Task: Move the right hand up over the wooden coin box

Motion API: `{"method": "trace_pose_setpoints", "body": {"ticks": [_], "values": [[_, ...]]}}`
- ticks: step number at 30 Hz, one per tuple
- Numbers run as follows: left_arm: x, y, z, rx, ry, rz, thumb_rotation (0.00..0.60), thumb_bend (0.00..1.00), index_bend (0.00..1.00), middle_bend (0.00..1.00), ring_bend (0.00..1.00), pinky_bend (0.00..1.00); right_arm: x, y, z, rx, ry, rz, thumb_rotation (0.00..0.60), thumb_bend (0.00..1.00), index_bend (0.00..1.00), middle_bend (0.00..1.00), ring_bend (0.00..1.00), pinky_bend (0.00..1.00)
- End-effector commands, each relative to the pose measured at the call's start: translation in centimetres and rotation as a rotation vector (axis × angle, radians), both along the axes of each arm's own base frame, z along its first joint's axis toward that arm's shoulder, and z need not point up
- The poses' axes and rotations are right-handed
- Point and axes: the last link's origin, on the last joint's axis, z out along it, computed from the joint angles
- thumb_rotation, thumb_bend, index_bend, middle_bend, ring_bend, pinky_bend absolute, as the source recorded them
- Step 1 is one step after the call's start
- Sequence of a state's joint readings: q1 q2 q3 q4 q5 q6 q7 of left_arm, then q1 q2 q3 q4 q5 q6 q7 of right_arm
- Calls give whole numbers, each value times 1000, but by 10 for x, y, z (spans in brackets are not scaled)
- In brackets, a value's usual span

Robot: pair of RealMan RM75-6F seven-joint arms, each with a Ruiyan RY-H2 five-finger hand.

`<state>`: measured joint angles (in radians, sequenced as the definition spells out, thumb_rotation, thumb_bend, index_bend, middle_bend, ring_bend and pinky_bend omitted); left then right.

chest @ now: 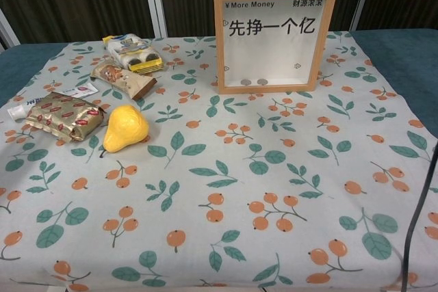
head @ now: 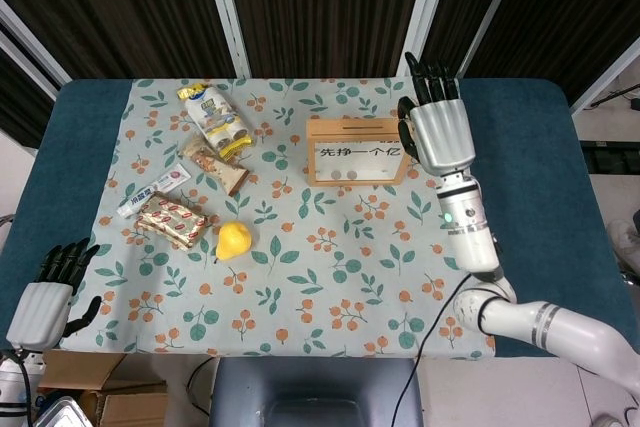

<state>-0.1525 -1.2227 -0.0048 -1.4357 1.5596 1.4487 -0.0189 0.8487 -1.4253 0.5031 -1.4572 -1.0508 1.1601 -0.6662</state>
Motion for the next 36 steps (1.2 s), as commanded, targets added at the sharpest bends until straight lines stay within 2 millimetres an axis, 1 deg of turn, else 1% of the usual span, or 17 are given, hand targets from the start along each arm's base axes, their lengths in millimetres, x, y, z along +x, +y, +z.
{"method": "trace_pose_setpoints", "body": {"ticks": [1,6,13,23,36], "values": [[0,0,0,-4,2,4,600,399,0,0,0,0,12,-14,-14,14,24,-38,600,612,760,106,0,0],[-1,0,0,-3,3,6,600,398,0,0,0,0,17,-25,-28,16,34,-93,600,612,764,112,0,0],[-1,0,2,2,1,8,600,398,0,0,0,0,17,-34,-44,12,46,-160,600,611,763,117,0,0],[-7,-2,4,7,-2,16,600,398,0,0,0,0,18,-38,-58,33,24,-190,600,612,764,121,0,0],[-11,-2,6,8,-4,27,600,399,0,0,0,0,27,-42,-74,54,21,-198,600,612,766,122,0,0]]}}
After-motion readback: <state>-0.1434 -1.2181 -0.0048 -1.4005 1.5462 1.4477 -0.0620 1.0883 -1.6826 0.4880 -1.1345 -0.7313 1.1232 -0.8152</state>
